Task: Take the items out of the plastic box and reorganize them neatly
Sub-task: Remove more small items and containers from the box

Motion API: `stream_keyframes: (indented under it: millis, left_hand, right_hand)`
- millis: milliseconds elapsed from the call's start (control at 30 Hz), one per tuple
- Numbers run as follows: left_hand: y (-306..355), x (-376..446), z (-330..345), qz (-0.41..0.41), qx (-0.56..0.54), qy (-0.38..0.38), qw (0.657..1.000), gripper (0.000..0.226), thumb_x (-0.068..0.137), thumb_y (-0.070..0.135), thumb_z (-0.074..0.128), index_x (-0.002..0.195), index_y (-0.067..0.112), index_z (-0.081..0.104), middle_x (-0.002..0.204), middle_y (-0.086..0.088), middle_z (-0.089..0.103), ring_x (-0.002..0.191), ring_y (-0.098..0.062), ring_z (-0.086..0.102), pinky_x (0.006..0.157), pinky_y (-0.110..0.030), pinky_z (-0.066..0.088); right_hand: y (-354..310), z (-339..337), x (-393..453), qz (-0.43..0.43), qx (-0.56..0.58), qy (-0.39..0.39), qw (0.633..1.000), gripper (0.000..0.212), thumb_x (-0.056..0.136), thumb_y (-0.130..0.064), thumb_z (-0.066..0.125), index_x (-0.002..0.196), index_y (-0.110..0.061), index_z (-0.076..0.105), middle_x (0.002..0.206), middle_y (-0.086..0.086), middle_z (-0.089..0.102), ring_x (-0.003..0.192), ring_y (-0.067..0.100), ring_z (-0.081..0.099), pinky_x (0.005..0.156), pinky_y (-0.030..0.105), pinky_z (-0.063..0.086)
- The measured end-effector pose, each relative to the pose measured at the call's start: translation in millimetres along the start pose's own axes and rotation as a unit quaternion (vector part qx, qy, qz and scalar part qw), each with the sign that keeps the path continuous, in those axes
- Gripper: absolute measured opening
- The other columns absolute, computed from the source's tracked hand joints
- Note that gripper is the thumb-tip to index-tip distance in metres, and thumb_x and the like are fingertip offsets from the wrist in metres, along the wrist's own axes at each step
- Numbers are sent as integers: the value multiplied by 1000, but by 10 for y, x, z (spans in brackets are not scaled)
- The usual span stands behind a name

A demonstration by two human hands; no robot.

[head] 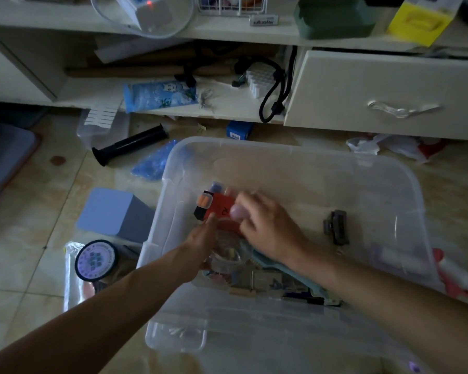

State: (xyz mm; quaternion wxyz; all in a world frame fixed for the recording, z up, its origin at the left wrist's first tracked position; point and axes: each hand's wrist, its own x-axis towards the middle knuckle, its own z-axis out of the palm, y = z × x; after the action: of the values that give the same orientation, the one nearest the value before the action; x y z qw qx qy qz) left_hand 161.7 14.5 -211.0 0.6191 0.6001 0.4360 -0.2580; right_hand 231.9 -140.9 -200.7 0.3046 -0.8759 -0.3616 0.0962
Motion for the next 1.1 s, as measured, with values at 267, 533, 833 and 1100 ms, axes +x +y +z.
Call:
stream_keyframes:
  millis: [267,533,833,1100]
  left_hand:
    - [8,65,-1,5,-57,39,998,40,102,50,36,85,20,58,81,-6,62,75,-20,60,77,-34,54]
    - [-70,90,23,106,9,37,994,46,102,51,31,95,26,68,102,-8,71,89,-19,68,78,-33,56]
    - [-73,107,34,129,54,35,990,44,101,54,31,96,31,69,108,-5,71,102,-22,66,98,-44,50]
    - [-82,112,20,126,56,40,990,52,96,63,32,107,25,66,108,-8,70,102,-26,65,97,-47,50]
  right_hand:
    - [-432,85,163,113,32,-176,977,38,86,-30,68,118,-16,52,119,6,55,107,24,59,88,37,51]
    - [63,101,589,79,-77,-84,990,31,95,-12,52,122,-23,62,116,1,58,99,23,61,80,38,54]
    - [235,482,1133,123,-280,-354,884,71,99,-40,51,154,-49,7,145,20,40,127,39,47,103,48,42]
    - [844,303,662,157,-276,-385,867,79,90,-39,66,152,-48,18,153,8,30,131,36,44,105,42,44]
